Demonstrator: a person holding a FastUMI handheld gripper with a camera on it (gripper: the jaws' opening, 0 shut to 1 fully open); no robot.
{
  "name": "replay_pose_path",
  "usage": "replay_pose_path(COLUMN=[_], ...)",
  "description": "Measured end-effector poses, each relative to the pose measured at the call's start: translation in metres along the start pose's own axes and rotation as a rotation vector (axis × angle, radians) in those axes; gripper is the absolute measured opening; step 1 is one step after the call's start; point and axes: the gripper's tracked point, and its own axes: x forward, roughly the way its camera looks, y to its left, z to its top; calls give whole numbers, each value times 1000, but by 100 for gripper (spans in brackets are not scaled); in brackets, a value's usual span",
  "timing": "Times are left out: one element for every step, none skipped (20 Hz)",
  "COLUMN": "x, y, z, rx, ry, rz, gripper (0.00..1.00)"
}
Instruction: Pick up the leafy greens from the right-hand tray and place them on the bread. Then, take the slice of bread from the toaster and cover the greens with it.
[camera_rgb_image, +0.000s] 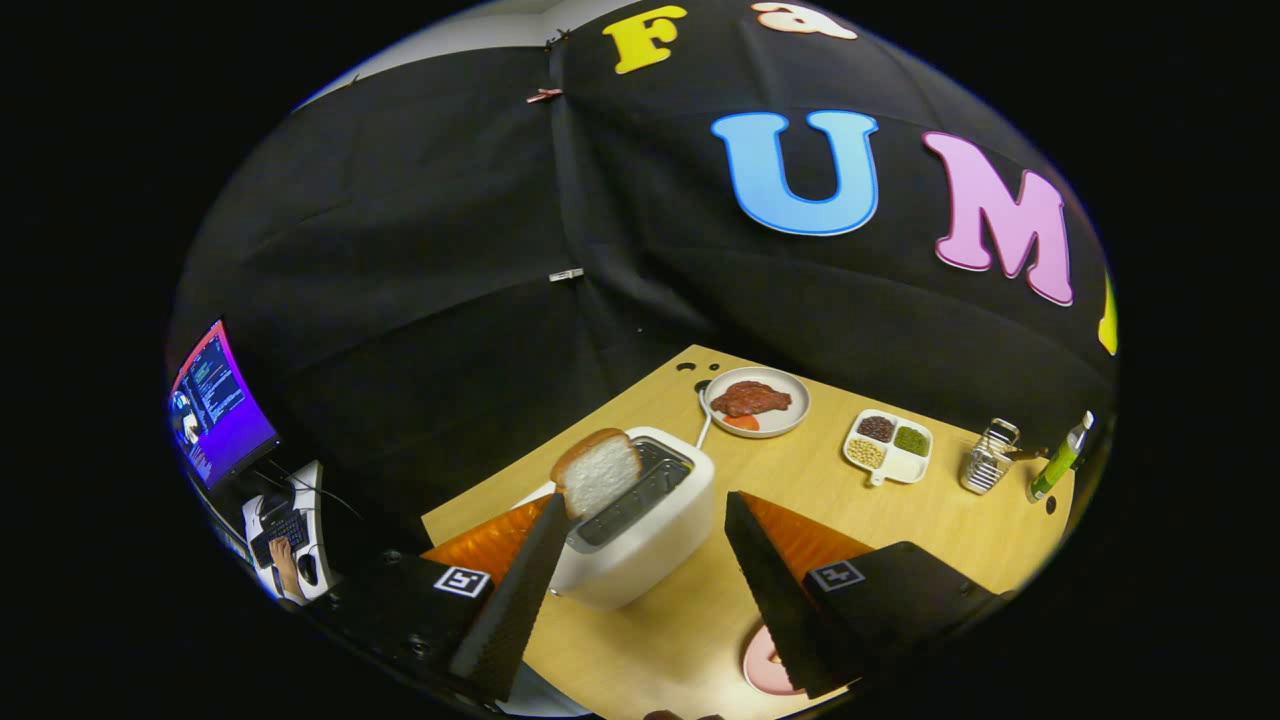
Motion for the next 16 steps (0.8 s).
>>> replay_pose_path(x=[7, 16, 24, 34, 42, 51, 60, 69, 78, 86, 96, 105, 112, 120, 127, 132], y=[14, 26, 35, 42, 49, 55, 59, 61, 62, 61, 58, 54, 52, 48, 44, 41], z=[3, 4, 6, 5, 5, 3, 1, -2, -3, -5, -7, -10, -14, -19, -23, -26], rx=[1, -1, -8, -20, -31, -38, -41, -37, -29, -22, -14, -6, 2, 7, 12, 22], ry=[3, 6, 9, 16, 25, 35, 44, 50, 58, 64, 70, 79, 90, 103, 115, 123], rz=[16, 29, 36, 38, 42, 43, 36, 25, 10, -14, -41, -71, -98, -126, -155, -176], gripper=[99, 99, 99, 99, 99, 99, 99, 99, 99, 99, 99, 99, 99, 99, 99, 99])
